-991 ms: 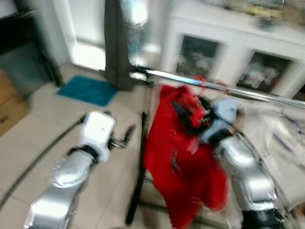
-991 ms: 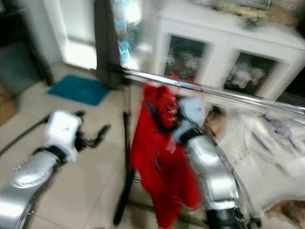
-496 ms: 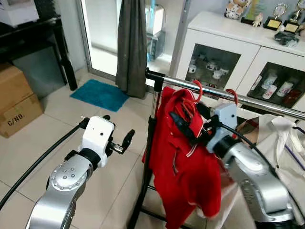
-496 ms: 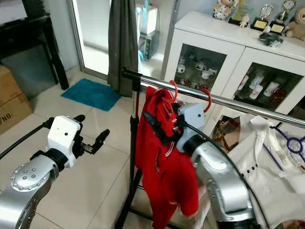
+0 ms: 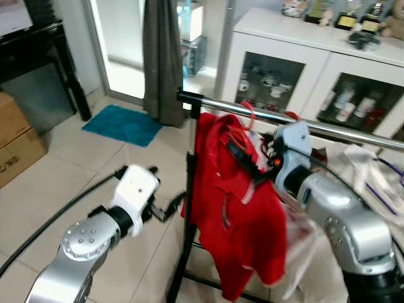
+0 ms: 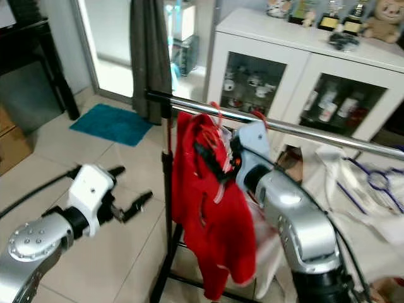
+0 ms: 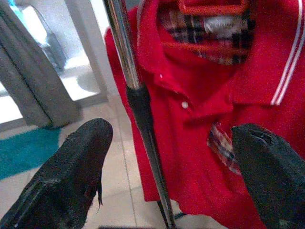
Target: Hang hanger
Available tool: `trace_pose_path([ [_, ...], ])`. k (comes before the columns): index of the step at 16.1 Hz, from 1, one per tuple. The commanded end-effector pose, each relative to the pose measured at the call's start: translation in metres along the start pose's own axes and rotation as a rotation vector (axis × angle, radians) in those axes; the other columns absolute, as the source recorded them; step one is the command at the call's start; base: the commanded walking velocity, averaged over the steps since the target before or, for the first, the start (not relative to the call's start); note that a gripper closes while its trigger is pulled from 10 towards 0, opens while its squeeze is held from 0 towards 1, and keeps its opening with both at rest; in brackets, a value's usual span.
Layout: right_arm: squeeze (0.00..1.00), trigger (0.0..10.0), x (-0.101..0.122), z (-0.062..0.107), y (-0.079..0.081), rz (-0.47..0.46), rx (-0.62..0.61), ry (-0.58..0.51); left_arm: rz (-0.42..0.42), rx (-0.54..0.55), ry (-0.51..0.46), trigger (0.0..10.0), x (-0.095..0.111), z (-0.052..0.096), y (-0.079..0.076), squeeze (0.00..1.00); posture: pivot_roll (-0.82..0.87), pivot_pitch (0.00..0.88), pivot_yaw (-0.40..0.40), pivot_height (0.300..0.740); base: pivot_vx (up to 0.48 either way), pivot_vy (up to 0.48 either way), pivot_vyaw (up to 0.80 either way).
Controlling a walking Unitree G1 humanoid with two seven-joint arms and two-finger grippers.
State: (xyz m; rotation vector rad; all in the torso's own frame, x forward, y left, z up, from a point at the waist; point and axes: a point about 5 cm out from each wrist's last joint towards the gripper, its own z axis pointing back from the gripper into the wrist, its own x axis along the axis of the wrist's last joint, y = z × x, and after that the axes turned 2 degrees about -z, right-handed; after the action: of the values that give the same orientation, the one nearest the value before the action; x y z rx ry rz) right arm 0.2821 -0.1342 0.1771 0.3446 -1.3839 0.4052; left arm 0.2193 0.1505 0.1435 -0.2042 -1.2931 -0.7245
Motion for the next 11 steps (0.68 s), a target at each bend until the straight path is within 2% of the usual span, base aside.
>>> trace_pose_path([
  [1,0.00,10.0,0.000,-0.001,-0.004,0.014,-0.014,0.024,-0.004,-0.062,-0.002,10.0,0.003,0.001,-0.008,0.00,-0.01,0.000,-0.083,0.740,0.000,0.000,0.00],
  [3,0.00,10.0,0.006,-0.005,-0.007,0.044,0.006,0.036,-0.017,-0.128,0.015,10.0,0.002,0.007,-0.013,0.00,-0.01,0.000,-0.090,0.740,0.000,0.000,0.00],
  [7,0.00,10.0,0.005,-0.014,-0.012,0.070,0.006,0.084,-0.029,-0.139,0.029,10.0,0.000,0.010,-0.012,0.00,0.00,0.000,-0.101,0.740,0.000,0.000,0.00],
  [8,0.00,4.8,0.002,-0.017,-0.015,0.065,-0.009,0.106,-0.028,-0.139,0.030,10.0,0.000,0.010,-0.013,0.00,0.00,0.000,-0.103,0.740,0.000,0.000,0.00],
  [9,0.00,3.6,0.000,-0.018,-0.015,0.063,-0.010,0.115,-0.027,-0.141,0.029,10.0,0.000,0.010,-0.014,0.00,0.00,0.000,-0.105,0.740,0.000,0.000,0.00],
  [10,0.00,0.1,-0.001,-0.020,-0.016,0.052,-0.006,0.117,-0.028,-0.142,0.027,10.0,0.000,0.010,-0.014,0.00,0.00,0.000,-0.104,0.740,0.000,0.000,0.00],
  [11,0.00,0.0,-0.002,-0.022,-0.016,0.048,-0.003,0.121,-0.028,-0.143,0.027,10.0,0.000,0.010,-0.015,0.00,0.00,0.000,-0.105,0.740,0.000,0.000,0.00],
])
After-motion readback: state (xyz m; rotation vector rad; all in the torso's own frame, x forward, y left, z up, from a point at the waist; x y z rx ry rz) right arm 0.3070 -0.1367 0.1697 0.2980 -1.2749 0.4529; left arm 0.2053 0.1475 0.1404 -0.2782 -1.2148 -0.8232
